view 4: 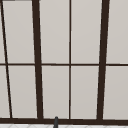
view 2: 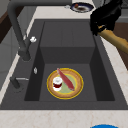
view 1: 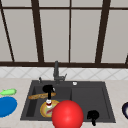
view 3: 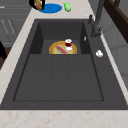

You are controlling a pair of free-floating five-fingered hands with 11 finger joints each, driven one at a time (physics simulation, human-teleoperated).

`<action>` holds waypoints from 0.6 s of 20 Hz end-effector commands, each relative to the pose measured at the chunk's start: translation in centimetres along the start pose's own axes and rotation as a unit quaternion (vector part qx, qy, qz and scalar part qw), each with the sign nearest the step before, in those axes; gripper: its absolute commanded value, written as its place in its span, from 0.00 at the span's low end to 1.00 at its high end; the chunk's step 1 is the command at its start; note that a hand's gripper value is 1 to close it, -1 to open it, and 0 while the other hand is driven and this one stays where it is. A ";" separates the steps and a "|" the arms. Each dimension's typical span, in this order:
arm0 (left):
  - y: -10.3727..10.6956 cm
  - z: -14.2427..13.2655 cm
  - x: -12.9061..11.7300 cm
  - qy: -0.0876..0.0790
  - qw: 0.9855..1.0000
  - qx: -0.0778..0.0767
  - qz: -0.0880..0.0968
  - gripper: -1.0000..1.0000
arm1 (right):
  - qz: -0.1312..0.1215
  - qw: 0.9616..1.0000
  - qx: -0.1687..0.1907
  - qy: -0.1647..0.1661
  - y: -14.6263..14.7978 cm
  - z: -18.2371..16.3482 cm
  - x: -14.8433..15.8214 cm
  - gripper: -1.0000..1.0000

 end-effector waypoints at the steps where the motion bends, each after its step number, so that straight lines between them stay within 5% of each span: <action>1: 0.5 2.8 1.2 -0.003 1.000 -0.001 0.008 1.00 | 0.000 1.000 0.000 0.000 0.0 0.0 0.0 0.50; 12: 1.6 10.1 2.8 -0.016 1.000 -0.004 0.005 1.00 | 0.000 1.000 0.000 0.000 0.0 0.0 0.0 0.50</action>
